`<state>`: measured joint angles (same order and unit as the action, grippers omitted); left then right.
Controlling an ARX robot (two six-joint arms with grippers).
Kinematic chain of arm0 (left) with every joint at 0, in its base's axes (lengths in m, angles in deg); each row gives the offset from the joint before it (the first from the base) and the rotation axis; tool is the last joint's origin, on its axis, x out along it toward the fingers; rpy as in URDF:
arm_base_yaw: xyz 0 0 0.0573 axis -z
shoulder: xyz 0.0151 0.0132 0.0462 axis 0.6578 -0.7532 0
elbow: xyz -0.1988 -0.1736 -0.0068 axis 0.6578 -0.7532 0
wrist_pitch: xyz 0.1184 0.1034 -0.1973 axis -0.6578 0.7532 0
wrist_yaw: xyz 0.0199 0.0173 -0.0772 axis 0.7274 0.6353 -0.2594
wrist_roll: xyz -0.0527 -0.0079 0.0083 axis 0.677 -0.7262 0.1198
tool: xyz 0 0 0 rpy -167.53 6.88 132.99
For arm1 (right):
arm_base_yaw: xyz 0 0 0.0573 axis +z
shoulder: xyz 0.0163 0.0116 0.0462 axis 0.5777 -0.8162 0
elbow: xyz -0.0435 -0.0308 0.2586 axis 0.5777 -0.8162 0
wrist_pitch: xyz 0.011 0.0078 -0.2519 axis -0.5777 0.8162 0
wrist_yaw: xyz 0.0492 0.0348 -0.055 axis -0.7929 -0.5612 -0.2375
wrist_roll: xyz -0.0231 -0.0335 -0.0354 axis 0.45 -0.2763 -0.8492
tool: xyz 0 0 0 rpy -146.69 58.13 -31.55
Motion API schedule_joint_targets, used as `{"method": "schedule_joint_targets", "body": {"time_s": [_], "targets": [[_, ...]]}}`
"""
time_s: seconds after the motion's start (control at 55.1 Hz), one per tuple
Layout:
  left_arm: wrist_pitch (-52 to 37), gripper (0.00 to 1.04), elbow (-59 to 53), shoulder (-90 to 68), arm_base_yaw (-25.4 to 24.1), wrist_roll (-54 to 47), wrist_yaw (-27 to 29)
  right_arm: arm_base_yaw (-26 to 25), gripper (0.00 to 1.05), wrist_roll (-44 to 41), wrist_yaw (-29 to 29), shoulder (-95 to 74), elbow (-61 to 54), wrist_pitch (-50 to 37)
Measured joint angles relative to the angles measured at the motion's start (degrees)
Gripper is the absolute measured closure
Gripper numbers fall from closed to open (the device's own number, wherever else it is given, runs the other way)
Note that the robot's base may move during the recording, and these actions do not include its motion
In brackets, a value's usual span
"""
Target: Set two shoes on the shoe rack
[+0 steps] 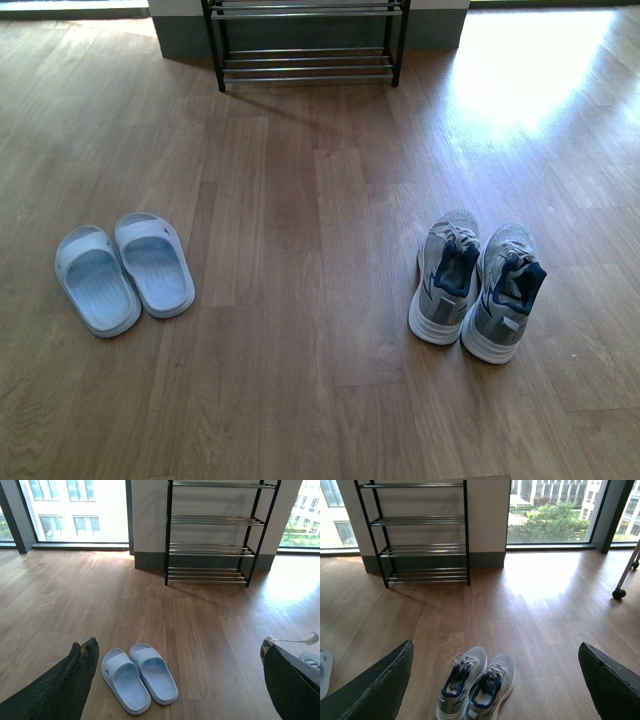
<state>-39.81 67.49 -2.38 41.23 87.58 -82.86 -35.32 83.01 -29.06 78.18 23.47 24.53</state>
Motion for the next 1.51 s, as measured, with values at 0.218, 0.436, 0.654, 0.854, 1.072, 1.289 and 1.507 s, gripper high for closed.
{"method": "schedule_joint_targets", "body": {"time_s": [0.218, 0.436, 0.654, 0.854, 1.072, 1.289, 1.507], "targets": [[0.00, 0.09, 0.02, 0.00, 0.00, 0.00, 0.00, 0.00, 0.09, 0.00, 0.00, 0.00, 0.00, 0.00], [0.00, 0.09, 0.00, 0.00, 0.00, 0.00, 0.00, 0.00, 0.09, 0.02, 0.00, 0.00, 0.00, 0.00], [0.00, 0.09, 0.02, 0.00, 0.00, 0.00, 0.00, 0.00, 0.09, 0.00, 0.00, 0.00, 0.00, 0.00], [0.00, 0.09, 0.00, 0.00, 0.00, 0.00, -0.02, 0.00, 0.09, 0.00, 0.00, 0.00, 0.00, 0.00], [0.00, 0.09, 0.00, 0.00, 0.00, 0.02, 0.04, 0.00, 0.09, 0.00, -0.04, 0.00, 0.00, 0.00], [0.00, 0.09, 0.00, 0.00, 0.00, 0.00, 0.02, 0.00, 0.09, 0.00, -0.04, 0.00, 0.00, 0.00], [0.00, 0.09, 0.00, 0.00, 0.00, 0.00, 0.02, 0.02, 0.09, 0.00, -0.09, 0.00, 0.00, 0.00]]}}
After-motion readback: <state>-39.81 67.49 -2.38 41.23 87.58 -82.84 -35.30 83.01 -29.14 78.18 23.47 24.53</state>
